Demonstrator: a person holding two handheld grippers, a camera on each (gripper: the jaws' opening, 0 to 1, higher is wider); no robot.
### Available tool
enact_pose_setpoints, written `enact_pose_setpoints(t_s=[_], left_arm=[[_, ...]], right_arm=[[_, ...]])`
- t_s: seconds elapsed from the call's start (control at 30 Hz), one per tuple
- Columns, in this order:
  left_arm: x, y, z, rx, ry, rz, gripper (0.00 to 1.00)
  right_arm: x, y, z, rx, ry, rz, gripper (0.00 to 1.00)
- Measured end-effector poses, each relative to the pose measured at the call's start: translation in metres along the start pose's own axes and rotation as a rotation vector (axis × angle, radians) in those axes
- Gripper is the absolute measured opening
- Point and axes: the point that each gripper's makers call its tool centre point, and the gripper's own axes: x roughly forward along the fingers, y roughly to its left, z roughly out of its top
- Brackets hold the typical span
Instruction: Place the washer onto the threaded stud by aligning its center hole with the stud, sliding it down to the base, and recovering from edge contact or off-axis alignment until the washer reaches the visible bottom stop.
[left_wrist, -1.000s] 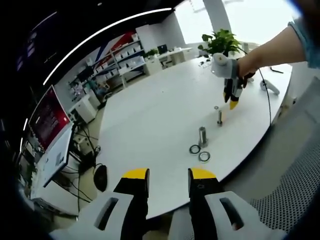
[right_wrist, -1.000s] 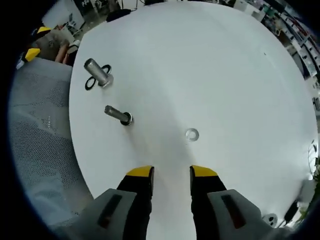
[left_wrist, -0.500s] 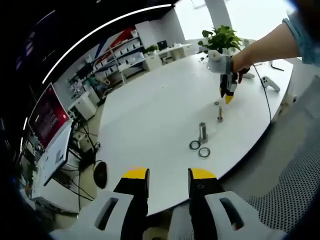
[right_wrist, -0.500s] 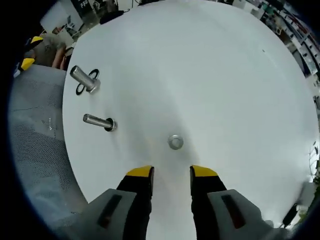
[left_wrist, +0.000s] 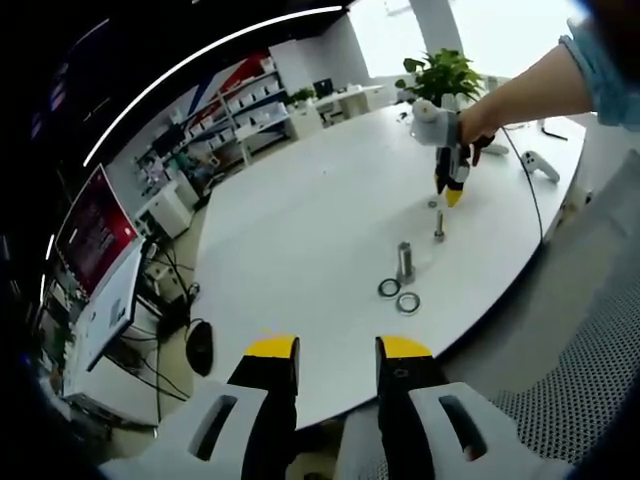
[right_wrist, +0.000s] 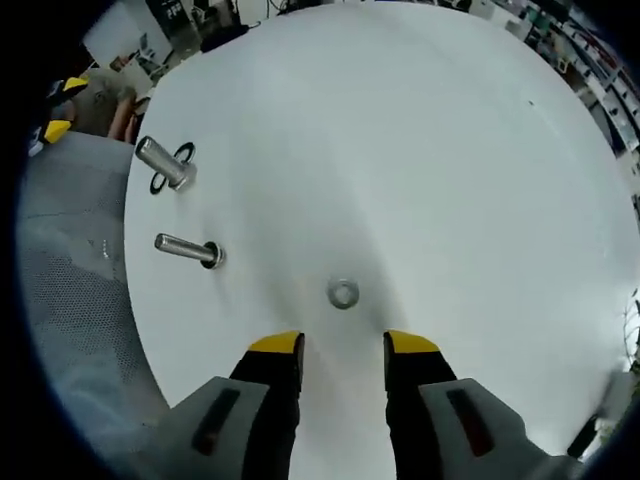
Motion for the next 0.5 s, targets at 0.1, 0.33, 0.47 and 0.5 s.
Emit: enact_pose_setpoints(t_s=[0.1, 0.33, 0.47, 0.5], left_arm=[[0.000, 0.000, 0.000, 0.000, -0.002, 0.000, 0.28], [0.000, 0.000, 0.000, -0.003, -0.004, 0.001, 0.28], [-0.001, 0.001, 0.001, -0.006, -0.007, 0.004, 0.28], [-0.001, 0.001, 0.001, -0.006, -0.006, 0.005, 0.28]], right_arm=[[0.000, 0.000, -0.001, -0.005, -0.010, -0.005, 0.33], [0.004, 0.000, 0.014, -0.013, -0.054, -0.019, 0.32], [0.006, -0.002, 0.020, -0.028, -0.057, -0.041, 0.31], [0.007, -0.001, 0.021, -0.033, -0.056, -0.038, 0.30]])
